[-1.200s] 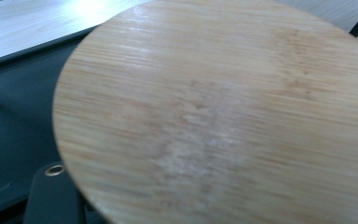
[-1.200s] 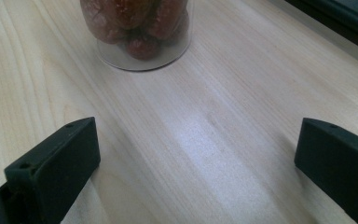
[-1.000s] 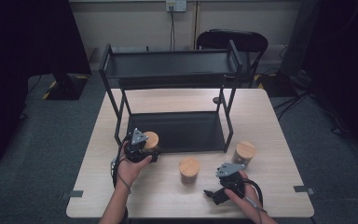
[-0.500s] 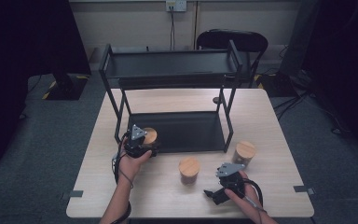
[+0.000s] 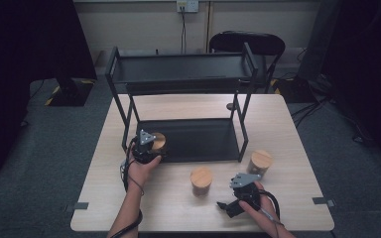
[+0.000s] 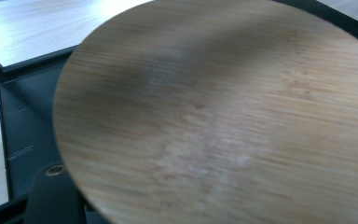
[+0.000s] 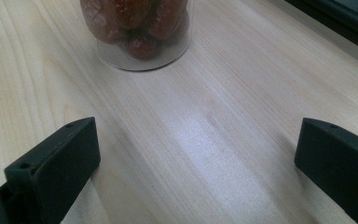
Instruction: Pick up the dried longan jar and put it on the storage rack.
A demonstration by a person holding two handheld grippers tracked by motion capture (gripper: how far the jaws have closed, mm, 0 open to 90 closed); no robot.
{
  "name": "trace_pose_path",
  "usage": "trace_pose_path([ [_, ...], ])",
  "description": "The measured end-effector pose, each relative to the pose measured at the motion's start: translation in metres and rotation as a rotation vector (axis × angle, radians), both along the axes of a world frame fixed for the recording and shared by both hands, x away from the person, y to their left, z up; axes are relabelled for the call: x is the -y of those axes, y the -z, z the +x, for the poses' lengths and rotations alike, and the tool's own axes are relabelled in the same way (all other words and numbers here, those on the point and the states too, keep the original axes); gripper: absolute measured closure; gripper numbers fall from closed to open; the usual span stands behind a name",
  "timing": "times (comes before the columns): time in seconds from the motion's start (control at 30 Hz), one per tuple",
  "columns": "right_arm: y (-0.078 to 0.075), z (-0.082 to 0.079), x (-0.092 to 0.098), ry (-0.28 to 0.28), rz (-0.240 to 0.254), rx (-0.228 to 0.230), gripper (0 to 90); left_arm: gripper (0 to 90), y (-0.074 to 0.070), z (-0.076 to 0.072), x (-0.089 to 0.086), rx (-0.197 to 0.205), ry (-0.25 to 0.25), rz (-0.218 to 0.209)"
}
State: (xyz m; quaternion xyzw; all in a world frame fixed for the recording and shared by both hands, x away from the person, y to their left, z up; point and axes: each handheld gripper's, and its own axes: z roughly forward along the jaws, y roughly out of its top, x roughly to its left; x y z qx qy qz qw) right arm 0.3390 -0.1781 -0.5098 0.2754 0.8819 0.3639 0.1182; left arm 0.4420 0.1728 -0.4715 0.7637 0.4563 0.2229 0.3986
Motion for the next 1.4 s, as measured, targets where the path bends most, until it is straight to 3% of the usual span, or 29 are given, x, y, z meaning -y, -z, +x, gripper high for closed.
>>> trace_pose_path([
  [1.4,0.000,0.000,0.000,0.000,0.000,0.000,0.0,26.1,0.014,0.033,0.010,-0.013,-0.113,0.029],
])
